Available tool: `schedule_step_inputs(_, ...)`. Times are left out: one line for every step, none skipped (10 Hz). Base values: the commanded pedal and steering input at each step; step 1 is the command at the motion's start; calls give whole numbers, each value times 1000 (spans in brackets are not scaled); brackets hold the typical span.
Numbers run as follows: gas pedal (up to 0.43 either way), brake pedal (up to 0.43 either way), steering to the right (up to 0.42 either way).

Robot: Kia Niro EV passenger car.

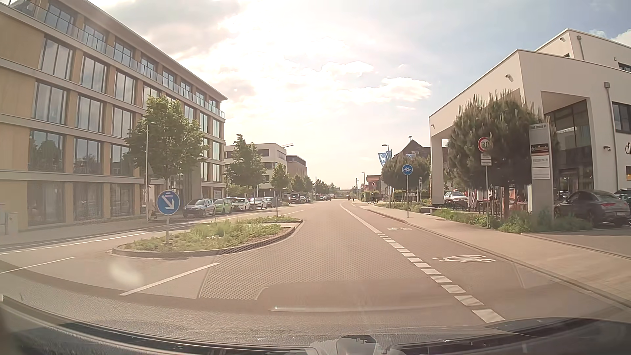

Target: Follow the waypoints while adhering to traffic rules and regulations

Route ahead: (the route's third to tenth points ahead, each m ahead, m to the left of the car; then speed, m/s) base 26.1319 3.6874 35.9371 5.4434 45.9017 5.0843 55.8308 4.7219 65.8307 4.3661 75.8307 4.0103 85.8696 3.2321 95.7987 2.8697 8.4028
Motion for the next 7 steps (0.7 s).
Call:
schedule_step_inputs(20,0,1)
schedule_step_inputs(20,0,6)
schedule_step_inputs(20,0,8)
schedule_step_inputs(20,0,8)
schedule_step_inputs(20,0,5)
schedule_step_inputs(20,0,5)
schedule_step_inputs(20,0,4)
